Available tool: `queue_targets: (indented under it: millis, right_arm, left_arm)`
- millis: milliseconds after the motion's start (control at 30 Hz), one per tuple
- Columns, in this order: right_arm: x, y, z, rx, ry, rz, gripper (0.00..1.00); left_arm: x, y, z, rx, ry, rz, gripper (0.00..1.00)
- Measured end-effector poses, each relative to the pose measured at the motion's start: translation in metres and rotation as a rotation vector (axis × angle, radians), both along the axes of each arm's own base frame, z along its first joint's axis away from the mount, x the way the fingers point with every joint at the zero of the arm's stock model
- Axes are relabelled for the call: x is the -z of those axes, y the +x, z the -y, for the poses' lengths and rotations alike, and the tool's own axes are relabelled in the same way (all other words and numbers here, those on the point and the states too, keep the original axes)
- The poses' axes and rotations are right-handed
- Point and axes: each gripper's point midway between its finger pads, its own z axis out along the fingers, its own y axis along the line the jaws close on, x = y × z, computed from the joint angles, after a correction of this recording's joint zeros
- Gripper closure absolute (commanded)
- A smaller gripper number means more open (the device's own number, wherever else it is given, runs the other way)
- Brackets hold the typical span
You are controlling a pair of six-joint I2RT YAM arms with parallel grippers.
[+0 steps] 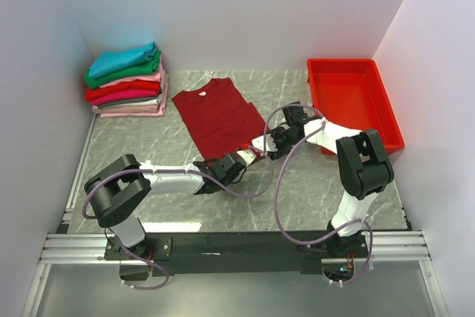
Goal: Fold and stack the t-shirts
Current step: Fold the tshirt
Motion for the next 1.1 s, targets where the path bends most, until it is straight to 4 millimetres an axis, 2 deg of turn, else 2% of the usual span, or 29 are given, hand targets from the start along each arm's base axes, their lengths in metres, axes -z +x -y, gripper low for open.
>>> queue_targets:
  millis: [100, 133, 200, 233, 333, 433, 533, 733, 867, 1033, 1100]
  right_arm:
    - [0.0, 0.006, -0.008, -0.005, -0.003, 0.032, 0.58]
    - [0.001, 0.006, -0.009, -0.002, -0.005, 0.03, 0.75]
    - [0.005, 0.006, -0.012, -0.001, -0.005, 0.029, 0.85]
    - [0.007, 0.006, -0.012, 0.0, -0.005, 0.025, 0.9]
    - [0.007, 0.007, -0.014, 0.001, -0.002, 0.026, 0.97]
    - [0.006, 0.005, -0.014, -0.011, -0.002, 0.025, 1.0]
    - [0.004, -0.005, -0.01, -0.026, -0.008, 0.022, 1.0]
    - [-0.012, -0.059, 0.011, -0.045, -0.02, -0.015, 1.0]
    - [-0.025, -0.106, 0.028, -0.043, -0.045, -0.051, 1.0]
    - [-0.03, -0.171, 0.045, -0.061, -0.056, -0.114, 1.0]
    - [-0.036, -0.187, 0.046, -0.052, -0.041, -0.136, 1.0]
  left_arm:
    - [0.0, 0.0, 0.0, 0.017, 0.006, -0.003, 0.8]
    - [0.001, 0.0, 0.0, 0.02, 0.007, -0.003, 0.81]
    - [0.001, -0.001, -0.001, 0.026, 0.008, -0.005, 0.84]
    - [0.001, -0.002, -0.002, 0.033, 0.01, -0.002, 0.88]
    - [0.0, -0.005, -0.008, 0.055, 0.017, 0.001, 0.98]
    - [-0.002, -0.009, -0.008, 0.09, 0.015, -0.012, 0.99]
    - [-0.006, -0.018, -0.004, 0.147, -0.004, -0.046, 0.99]
    - [-0.022, -0.052, 0.005, 0.303, -0.068, -0.152, 0.99]
    - [-0.036, -0.083, 0.015, 0.433, -0.136, -0.227, 0.99]
    - [-0.059, -0.123, 0.029, 0.598, -0.232, -0.302, 0.99]
    - [-0.063, -0.13, 0.031, 0.633, -0.246, -0.33, 0.99]
